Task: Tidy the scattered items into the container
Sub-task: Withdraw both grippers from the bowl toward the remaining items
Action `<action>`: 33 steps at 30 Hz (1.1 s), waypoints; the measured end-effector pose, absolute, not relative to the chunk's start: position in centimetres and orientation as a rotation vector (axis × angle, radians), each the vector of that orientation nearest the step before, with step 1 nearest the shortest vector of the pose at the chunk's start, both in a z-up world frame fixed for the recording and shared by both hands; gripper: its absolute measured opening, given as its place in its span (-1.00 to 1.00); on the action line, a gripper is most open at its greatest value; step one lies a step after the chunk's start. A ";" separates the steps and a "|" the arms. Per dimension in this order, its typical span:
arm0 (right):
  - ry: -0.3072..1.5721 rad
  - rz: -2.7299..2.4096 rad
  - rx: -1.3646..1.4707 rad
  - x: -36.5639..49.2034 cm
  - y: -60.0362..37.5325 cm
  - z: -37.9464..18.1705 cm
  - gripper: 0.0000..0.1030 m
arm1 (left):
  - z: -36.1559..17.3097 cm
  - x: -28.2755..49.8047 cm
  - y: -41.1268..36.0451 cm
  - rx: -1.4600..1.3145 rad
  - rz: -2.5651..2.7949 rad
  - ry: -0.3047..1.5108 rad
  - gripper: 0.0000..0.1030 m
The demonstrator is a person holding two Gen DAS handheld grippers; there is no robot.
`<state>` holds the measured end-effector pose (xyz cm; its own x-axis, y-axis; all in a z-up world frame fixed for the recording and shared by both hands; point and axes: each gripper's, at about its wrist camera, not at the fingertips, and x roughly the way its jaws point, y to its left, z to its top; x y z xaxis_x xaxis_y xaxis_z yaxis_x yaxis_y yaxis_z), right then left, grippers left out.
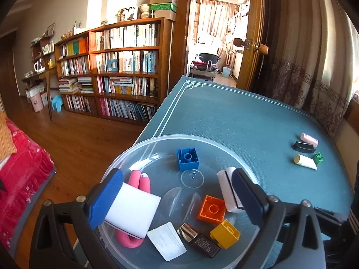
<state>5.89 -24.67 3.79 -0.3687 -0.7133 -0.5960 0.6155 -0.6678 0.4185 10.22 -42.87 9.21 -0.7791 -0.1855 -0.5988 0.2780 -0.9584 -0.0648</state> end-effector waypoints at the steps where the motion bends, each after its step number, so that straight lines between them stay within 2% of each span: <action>1: -0.162 -2.087 0.995 5.8 -24.5 3.7 -0.10 | 9.2 10.2 -42.6 0.901 -2.744 0.204 0.99; 33: -0.282 -2.216 1.073 3.5 -17.1 1.8 -0.10 | 9.3 7.2 -33.9 1.013 -2.831 -0.040 0.99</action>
<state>3.53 -17.05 1.76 -0.4526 -0.6388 -0.6222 0.4624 -0.7647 0.4487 7.17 -33.90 9.31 -0.7651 -0.1348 -0.6296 0.1171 -0.9907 0.0697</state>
